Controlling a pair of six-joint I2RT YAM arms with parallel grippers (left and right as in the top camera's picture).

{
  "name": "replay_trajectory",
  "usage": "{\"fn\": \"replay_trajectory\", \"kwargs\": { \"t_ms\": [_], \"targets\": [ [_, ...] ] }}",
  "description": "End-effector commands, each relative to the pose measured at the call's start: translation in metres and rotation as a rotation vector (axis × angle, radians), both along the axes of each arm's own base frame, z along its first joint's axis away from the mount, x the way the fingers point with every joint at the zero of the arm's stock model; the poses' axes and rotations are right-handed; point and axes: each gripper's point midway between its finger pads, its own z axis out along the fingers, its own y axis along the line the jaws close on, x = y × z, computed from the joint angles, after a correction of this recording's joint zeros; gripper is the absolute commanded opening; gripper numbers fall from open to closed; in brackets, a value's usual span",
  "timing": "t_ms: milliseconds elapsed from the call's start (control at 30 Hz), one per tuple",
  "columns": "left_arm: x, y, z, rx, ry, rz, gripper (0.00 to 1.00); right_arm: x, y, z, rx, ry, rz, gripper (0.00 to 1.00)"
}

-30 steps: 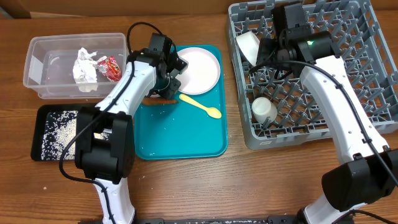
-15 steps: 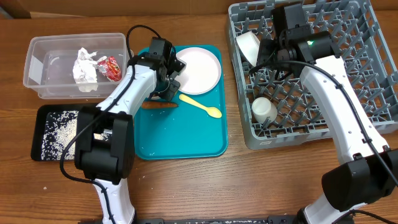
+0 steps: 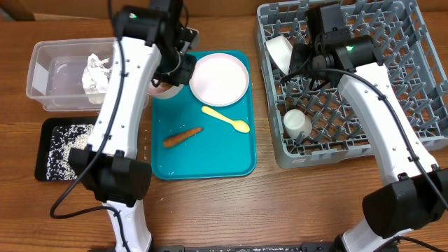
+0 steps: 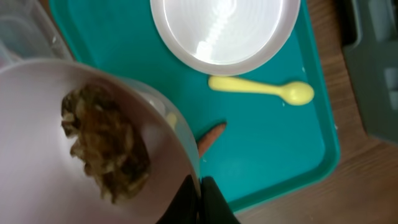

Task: Sort waste into correct bins and load items into the dishwasher
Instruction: 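Lift the bowl and carry it left over the black tray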

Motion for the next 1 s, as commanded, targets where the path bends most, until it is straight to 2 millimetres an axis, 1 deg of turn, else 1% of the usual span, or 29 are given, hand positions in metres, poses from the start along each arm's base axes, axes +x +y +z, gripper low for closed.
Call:
{"fn": "replay_trajectory", "kwargs": {
  "t_ms": [0, 100, 233, 300, 367, 467, 567, 633, 700, 767, 833, 967],
  "targets": [
    [-0.014, 0.009, 0.035, -0.066, -0.025, 0.06, 0.04, -0.002, -0.001, 0.018, 0.014, -0.045, -0.002, 0.55],
    [-0.024, 0.019, 0.052, -0.113, -0.054, 0.089, 0.04, -0.002, -0.001, 0.018, 0.015, -0.045, -0.001, 0.55],
    [-0.036, 0.05, 0.07, -0.148, -0.089, 0.17, 0.04, -0.004, 0.001, 0.017, 0.027, -0.037, 0.006, 0.56],
    [-0.047, 0.066, 0.074, -0.191, -0.083, 0.205, 0.04, -0.005, 0.002, 0.017, 0.032, -0.033, 0.01, 0.55],
    [-0.057, 0.078, 0.072, -0.258, -0.067, 0.209, 0.04, -0.005, 0.002, 0.017, 0.031, -0.033, 0.01, 0.56],
    [-0.07, 0.088, 0.064, -0.413, -0.04, 0.178, 0.04, -0.005, 0.002, 0.017, 0.032, -0.033, 0.01, 0.56],
    [-0.077, 0.095, 0.052, -0.624, -0.039, 0.137, 0.04, -0.005, 0.002, 0.017, 0.032, -0.033, 0.01, 0.55],
    [-0.079, 0.098, 0.049, -0.76, -0.083, 0.102, 0.04, -0.005, 0.002, 0.017, 0.031, -0.033, 0.01, 0.55],
    [-0.081, 0.106, 0.046, -0.884, -0.158, 0.086, 0.04, -0.005, 0.002, 0.017, 0.031, -0.031, 0.01, 0.56],
    [-0.083, 0.119, 0.039, -0.953, -0.216, 0.106, 0.04, -0.005, 0.002, 0.017, 0.031, -0.029, 0.01, 0.55],
    [-0.086, 0.137, 0.026, -0.99, -0.257, 0.163, 0.04, -0.006, 0.002, 0.016, 0.031, -0.028, 0.01, 0.55],
    [-0.096, 0.177, -0.015, -1.023, -0.319, 0.327, 0.04, -0.005, 0.002, 0.016, 0.031, -0.029, 0.01, 0.55]
  ]
}}
